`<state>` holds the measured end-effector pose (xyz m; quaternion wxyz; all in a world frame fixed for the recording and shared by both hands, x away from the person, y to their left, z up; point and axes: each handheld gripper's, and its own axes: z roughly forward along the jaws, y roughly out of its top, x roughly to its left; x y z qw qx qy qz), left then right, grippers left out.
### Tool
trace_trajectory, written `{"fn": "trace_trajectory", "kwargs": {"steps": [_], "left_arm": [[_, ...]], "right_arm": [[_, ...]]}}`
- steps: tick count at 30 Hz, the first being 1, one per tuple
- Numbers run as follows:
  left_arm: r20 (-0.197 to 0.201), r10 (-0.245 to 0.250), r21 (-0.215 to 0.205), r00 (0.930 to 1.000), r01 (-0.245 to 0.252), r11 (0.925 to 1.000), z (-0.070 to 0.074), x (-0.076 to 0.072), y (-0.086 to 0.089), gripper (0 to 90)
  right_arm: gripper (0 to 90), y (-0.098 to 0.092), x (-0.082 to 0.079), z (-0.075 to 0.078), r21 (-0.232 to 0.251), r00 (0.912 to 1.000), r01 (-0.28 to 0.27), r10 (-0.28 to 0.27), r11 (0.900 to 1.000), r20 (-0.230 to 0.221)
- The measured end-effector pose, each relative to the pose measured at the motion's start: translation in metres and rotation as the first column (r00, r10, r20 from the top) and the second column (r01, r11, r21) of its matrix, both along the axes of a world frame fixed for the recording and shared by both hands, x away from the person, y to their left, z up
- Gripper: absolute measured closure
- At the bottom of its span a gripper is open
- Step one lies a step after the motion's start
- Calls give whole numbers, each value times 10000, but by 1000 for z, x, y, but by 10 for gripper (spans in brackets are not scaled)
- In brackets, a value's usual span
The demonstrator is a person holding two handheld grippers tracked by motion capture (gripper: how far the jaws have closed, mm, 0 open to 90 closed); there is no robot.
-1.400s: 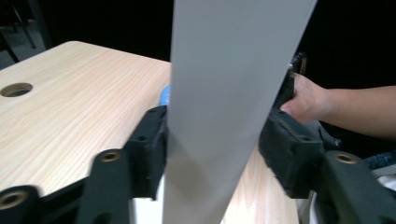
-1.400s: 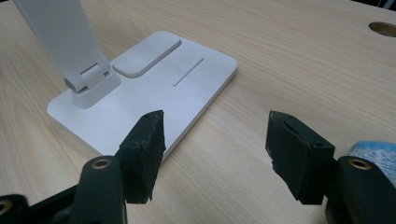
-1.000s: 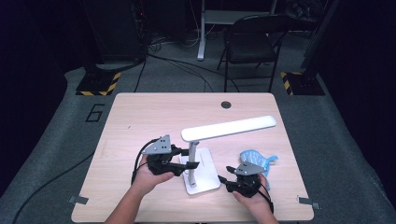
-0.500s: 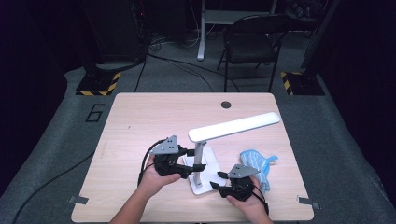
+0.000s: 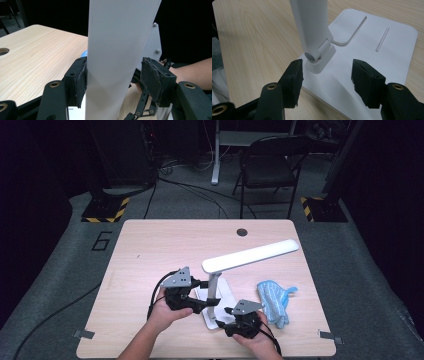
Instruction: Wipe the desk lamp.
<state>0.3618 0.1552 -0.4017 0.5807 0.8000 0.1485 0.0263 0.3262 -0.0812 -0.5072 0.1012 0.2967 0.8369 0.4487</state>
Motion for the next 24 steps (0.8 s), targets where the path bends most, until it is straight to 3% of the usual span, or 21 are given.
{"fn": "trace_trajectory", "kwargs": {"steps": [5,11,12,17,21,24], "left_arm": [[-68,-50,-220,10000,49,9997,-3,0,-2,356],[-175,-84,-64,9998,83,9999,-7,2,-3,353],[-182,-78,-82,9998,77,9999,-8,1,-3,352],[-273,-151,-149,9995,147,9998,-8,1,-2,352],[-202,-175,-78,9996,173,9998,-8,0,-1,351],[-185,-232,-56,9996,231,9997,-8,-1,-1,352]], "right_arm": [[417,9,-2,-2,-87,9999,-129,130,9999,93],[420,18,-1,-6,-86,9999,-13,14,10000,116],[422,20,0,-8,-330,9992,24,-10,9995,412],[421,19,2,-11,-527,9985,386,-365,9979,400],[429,17,4,-11,-315,9999,134,-130,9994,105],[427,16,5,-11,-398,9998,118,-111,9991,191]]}}
